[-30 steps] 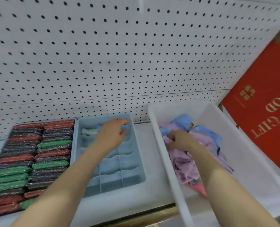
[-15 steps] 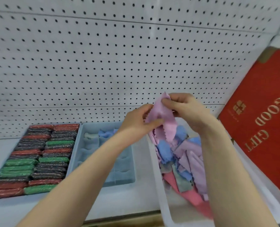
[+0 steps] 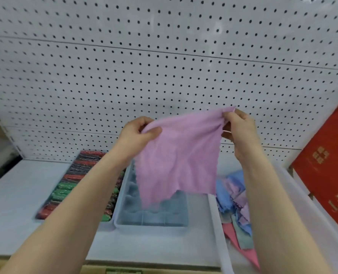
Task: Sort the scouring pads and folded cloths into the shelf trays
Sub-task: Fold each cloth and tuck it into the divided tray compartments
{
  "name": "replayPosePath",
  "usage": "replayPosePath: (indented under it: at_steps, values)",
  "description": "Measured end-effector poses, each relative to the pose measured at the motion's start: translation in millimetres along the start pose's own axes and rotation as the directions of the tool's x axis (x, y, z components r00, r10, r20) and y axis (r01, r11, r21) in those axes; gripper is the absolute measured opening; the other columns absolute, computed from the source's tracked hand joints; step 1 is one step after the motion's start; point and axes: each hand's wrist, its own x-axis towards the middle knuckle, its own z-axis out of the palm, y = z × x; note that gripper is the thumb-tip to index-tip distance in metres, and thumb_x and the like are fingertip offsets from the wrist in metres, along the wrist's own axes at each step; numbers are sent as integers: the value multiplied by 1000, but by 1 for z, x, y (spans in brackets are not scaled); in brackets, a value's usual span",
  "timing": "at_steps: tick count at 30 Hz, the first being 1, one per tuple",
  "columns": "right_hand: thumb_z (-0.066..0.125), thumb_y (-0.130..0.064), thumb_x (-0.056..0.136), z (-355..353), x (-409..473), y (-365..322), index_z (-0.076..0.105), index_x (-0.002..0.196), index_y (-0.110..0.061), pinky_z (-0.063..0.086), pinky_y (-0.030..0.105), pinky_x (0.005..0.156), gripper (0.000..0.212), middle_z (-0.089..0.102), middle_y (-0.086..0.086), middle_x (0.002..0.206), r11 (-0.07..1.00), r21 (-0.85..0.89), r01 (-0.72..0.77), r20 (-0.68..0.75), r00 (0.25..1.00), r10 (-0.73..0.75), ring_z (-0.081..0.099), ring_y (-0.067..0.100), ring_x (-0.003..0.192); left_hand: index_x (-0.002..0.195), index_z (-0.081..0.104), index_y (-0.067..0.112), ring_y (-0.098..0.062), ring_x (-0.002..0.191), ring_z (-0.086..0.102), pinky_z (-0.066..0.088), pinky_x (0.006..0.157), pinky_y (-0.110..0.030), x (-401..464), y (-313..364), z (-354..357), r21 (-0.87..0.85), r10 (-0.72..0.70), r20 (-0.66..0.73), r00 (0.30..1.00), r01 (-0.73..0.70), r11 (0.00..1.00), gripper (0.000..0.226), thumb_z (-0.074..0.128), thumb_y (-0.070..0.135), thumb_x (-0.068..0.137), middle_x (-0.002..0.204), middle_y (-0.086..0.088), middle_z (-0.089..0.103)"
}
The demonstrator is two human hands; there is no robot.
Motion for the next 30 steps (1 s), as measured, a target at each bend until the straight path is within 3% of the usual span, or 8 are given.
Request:
replayPosePath:
  at_steps: [5,9,11,14,20,23,27,30]
  values:
    - [47,-22,94,26,-3,11,59,78,-22,43,23,60,20,60,-16,59,995,3,-95,39,995,95,54,7,62,106,59,15,-12,72,69,54,60,-25,-7,-3,-22,-88,-94,139,986,106,990,24,71,9,86,79,8,71]
    - [52,-39,93,39,-9,17,55,84,-17,44,31,78,24,62,-3,85,992,-63,-107,143,983,115,56,13,82,108,67,16,-20,84,73,58,66,-27,-11,-6,-36,-86,-127,161,979,142,986,30,76,10,81,95,2,76]
    - [53,-35,95,40,-11,19,57,85,-16,41,33,77,21,58,0,85,991,-111,-70,182,979,90,52,16,82,105,70,15,-22,81,74,59,63,-28,-11,-9,-43,-60,-161,145,976,171,983,26,77,14,80,93,-3,77]
    - [55,-26,98,37,-12,21,67,79,-20,44,21,62,23,67,-9,76,994,-106,-34,191,980,54,59,7,69,92,73,12,-17,68,71,55,55,-24,-10,-13,-51,-88,-180,110,977,190,978,16,76,23,82,81,-2,76]
    - [62,-26,95,29,-7,20,62,86,2,30,27,59,30,52,6,77,997,-52,57,230,972,-44,43,17,68,81,69,15,-7,61,62,47,49,-17,-2,-14,-63,-152,-114,69,991,123,981,9,69,22,87,71,4,68]
    - [72,-27,87,23,-4,12,73,82,-12,40,16,49,16,65,-4,69,998,28,61,319,945,-66,54,8,56,78,69,18,-8,61,60,47,50,-17,1,-16,-79,-227,-112,181,977,153,962,10,77,23,75,72,2,66]
    - [84,-41,70,16,0,6,77,85,-15,49,19,53,30,71,-2,75,993,120,-7,496,866,-54,63,8,62,81,73,18,-10,67,63,53,54,-20,4,-21,-104,-304,-172,388,905,302,903,14,80,21,69,79,0,68]
    - [77,-34,81,31,9,16,72,79,-6,45,22,54,28,65,-2,70,997,-62,51,419,908,-21,56,11,59,83,73,14,-13,68,62,53,55,-19,14,-28,-99,-249,-290,162,943,324,913,12,77,12,72,79,-1,68]
